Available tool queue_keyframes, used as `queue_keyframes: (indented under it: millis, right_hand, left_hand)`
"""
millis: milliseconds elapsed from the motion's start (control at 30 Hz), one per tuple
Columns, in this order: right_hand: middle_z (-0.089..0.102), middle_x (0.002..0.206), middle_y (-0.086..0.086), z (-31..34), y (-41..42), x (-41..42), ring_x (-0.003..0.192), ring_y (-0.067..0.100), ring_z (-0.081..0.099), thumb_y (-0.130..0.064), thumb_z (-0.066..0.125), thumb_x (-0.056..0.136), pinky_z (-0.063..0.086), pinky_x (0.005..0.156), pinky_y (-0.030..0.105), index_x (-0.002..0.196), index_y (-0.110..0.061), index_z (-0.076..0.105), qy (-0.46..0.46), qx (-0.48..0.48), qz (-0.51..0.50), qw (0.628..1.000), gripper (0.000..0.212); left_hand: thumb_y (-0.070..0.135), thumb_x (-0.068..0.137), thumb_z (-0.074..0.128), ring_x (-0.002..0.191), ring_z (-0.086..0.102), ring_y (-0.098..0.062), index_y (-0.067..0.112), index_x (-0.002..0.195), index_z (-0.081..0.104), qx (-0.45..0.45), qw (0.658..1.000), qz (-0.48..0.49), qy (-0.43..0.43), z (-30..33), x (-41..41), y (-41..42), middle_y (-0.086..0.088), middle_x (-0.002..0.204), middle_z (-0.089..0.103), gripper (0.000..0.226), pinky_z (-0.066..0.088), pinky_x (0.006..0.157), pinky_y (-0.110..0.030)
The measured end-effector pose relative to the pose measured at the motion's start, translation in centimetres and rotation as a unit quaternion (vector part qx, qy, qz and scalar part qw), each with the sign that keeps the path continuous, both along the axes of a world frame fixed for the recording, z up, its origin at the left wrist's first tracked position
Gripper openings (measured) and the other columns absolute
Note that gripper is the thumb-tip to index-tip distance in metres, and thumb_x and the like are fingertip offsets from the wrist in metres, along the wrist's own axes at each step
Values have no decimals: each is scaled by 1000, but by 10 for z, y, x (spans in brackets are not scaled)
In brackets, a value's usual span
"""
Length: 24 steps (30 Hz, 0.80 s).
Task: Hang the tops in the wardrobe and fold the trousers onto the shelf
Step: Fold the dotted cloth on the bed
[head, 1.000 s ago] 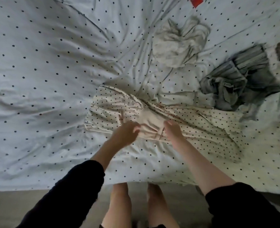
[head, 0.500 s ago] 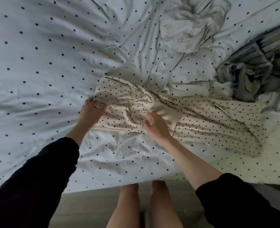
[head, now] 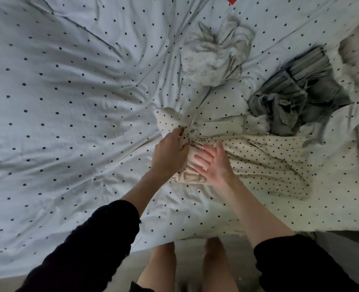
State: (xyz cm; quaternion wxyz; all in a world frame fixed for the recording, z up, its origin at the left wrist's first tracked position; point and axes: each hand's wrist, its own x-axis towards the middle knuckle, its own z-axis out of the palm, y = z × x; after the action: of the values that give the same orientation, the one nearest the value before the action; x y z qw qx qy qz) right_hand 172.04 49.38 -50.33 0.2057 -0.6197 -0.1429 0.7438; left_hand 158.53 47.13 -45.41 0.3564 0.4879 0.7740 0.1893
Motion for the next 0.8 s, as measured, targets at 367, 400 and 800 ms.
queue_keyframes:
  millis: [367,400,800]
  right_hand:
    - [42,145,10,4,38,195,131,24,41,-48,23,100,31,111,43,138,-12,42,-210,127,26,969,56]
    - [46,140,10,0,38,195,127,22,45,-48,25,100,34,109,43,133,-13,47,-212,131,54,967,53]
    - [1,159,0,-36,1,161,147,15,2,-37,34,101,-7,113,29,148,-24,26,-275,328,599,677,50]
  left_hand:
    - [30,96,47,117,51,-23,16,140,38,-125,969,-178,-117,-33,184,32,-10,141,41,47,39,105,-42]
    - [26,96,47,116,50,-19,15,138,40,-107,979,-131,-114,-40,179,31,-10,142,39,44,39,105,-38]
    - [39,88,59,126,43,-27,6,145,26,-197,954,161,-156,-106,70,-20,-16,143,40,73,43,96,-39]
